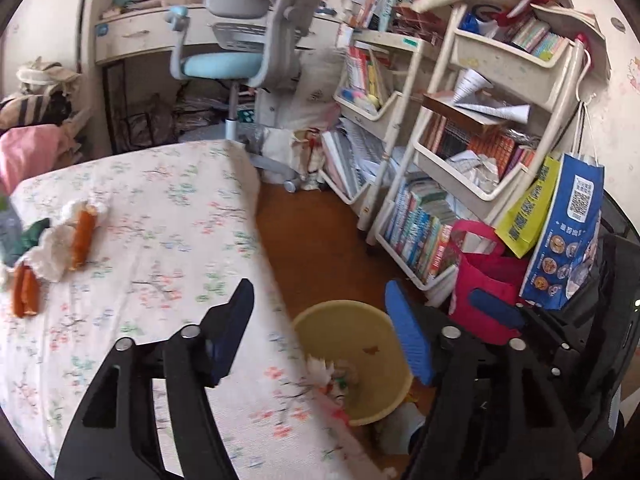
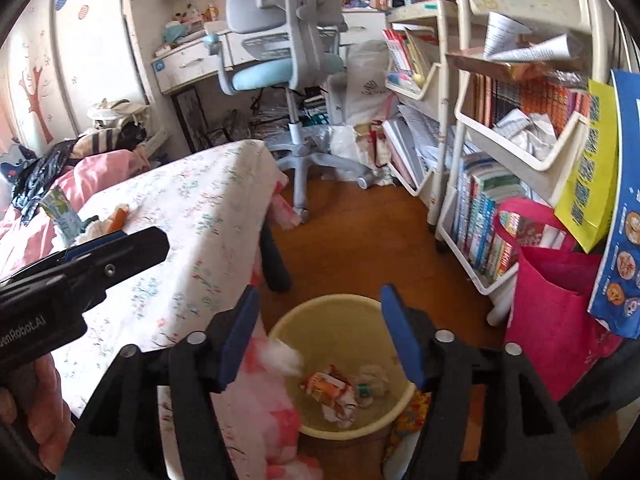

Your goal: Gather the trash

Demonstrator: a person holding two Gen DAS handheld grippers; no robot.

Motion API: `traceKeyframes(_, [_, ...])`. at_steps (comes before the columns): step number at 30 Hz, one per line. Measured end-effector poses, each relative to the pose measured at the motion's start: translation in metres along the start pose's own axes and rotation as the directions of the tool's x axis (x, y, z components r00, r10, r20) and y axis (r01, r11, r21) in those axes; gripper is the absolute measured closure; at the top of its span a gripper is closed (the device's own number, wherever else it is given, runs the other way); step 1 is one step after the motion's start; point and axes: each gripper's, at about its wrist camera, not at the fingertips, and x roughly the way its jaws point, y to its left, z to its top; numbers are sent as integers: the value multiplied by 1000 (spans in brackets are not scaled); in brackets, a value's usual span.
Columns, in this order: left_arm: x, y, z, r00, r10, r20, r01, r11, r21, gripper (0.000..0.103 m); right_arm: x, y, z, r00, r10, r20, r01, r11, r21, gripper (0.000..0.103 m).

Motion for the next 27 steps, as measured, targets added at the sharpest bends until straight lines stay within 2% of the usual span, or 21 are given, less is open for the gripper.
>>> traceKeyframes(6, [-42, 65, -10, 990, 142, 6, -141, 989, -46, 23, 3, 59, -5, 994, 110, 5, -108, 986, -130, 27])
traceKeyframes(9, [-60, 104, -17, 975, 222, -8, -222, 970, -105, 19, 5, 90, -8, 988, 155, 13, -150, 969, -196, 20])
traceKeyframes(12, [-75, 143, -26, 962, 272, -28, -272, 946, -175, 18, 6, 120, -10, 983, 181, 26, -169, 952, -254, 16])
traceKeyframes(16, [-94, 181, -38, 955, 297, -13, -292, 929, -228, 16, 15, 150, -12, 982, 188, 15, -175, 940, -291, 13])
traceKeyframes(20, [-102, 205, -47, 946, 325, -6, -317, 918, -238, 14, 23, 176, -16, 984, 179, -12, -174, 931, -322, 12])
traceKeyframes(27, [-102, 232, -52, 945, 323, -44, -321, 899, -298, 14, 35, 200, -21, 986, 160, -51, -168, 934, -317, 10])
